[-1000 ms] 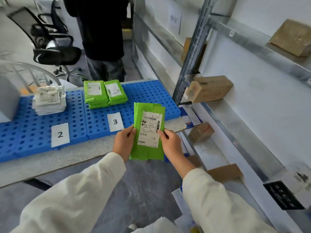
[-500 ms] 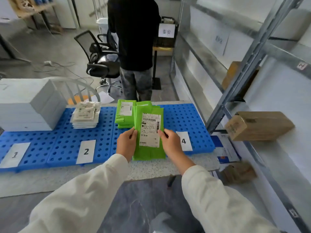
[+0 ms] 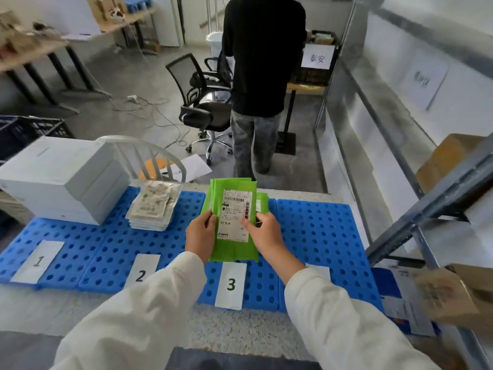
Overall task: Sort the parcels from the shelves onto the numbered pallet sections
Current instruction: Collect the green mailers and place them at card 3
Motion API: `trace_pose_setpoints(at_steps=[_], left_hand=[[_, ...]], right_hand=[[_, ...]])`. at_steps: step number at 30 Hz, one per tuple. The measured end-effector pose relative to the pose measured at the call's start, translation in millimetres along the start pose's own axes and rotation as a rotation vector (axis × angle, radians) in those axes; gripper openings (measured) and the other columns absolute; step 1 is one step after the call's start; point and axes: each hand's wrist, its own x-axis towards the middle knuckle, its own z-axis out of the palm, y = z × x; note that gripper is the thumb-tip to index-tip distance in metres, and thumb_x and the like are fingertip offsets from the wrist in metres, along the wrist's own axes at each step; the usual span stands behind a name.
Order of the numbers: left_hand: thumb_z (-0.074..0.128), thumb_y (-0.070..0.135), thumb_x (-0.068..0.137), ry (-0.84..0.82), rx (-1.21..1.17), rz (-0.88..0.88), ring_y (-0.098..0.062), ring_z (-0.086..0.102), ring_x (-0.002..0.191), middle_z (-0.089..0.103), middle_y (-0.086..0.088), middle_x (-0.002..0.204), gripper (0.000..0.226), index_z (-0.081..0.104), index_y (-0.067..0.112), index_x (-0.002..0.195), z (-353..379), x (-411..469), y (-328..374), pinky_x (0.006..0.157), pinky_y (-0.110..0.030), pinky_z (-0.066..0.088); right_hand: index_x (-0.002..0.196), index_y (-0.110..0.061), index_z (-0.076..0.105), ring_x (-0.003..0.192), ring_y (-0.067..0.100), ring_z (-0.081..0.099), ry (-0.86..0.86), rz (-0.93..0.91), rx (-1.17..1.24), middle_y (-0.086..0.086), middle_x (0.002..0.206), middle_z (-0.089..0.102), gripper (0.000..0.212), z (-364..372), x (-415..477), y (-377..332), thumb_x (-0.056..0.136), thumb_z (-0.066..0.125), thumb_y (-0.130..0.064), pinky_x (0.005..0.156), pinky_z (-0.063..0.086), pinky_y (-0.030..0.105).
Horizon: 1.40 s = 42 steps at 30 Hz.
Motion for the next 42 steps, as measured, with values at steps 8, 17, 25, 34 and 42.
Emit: trace_pose_setpoints(at_steps=[8,17,25,34,42], left_hand=[[0.05,0.023,0.099,0.01,0.004,-0.092,-0.019,0.06,0.101,0.066,-0.005,0.114,0.036,0.056,0.015,0.133,10.4,92.4,-27.1,0.086,-0.031,0.049],[0.052,0.024,0.098,-0.038,0.031,-0.24,-0.008,0.057,0.082,0.065,-0.003,0.104,0.011,0.055,0.016,0.105,19.4,155.1,-73.8,0.064,-0.019,0.04],[0.056,0.025,0.096,-0.011,0.181,-0.1,-0.023,0.03,0.127,0.044,-0.008,0.131,0.022,0.065,0.009,0.107,28.9,164.7,-77.7,0.107,-0.033,0.027],[0.06,0.008,0.091,-0.147,0.195,-0.055,-0.023,0.02,0.139,0.029,-0.007,0.145,0.049,0.045,0.013,0.136,47.4,170.3,-71.2,0.115,-0.039,0.026],[0.066,0.009,0.087,-0.215,0.249,0.025,-0.021,0.016,0.141,0.025,-0.003,0.151,0.048,0.051,0.017,0.131,56.6,160.1,-79.7,0.114,-0.034,0.023]], right_hand=[[0.11,-0.012,0.068,0.091,0.018,0.061,-0.203,0.161,-0.06,0.01,0.112,0.064,0.033,39.1,86.9,10.9,0.089,0.067,-0.038,0.077,0.05,0.03],[0.122,-0.015,0.061,0.097,0.014,0.058,-0.206,0.287,-0.128,0.001,0.123,0.06,0.04,90.2,136.2,27.9,0.089,0.066,-0.036,0.08,0.047,0.024],[0.128,-0.016,0.046,0.088,0.007,0.054,-0.147,0.423,-0.056,-0.003,0.122,0.06,0.042,92.5,139.4,27.8,0.093,0.061,-0.033,0.061,0.04,0.017],[0.126,-0.011,0.046,0.082,0.01,0.057,0.057,0.483,-0.051,0.004,0.122,0.061,0.03,40.4,146.2,43.3,0.098,0.052,-0.019,0.063,0.049,0.023],[0.128,-0.006,0.048,0.121,0.029,0.045,-0.033,0.501,-0.317,0.012,0.132,0.041,0.041,42.6,143.6,61.6,0.096,0.055,-0.031,0.095,0.043,0.035]])
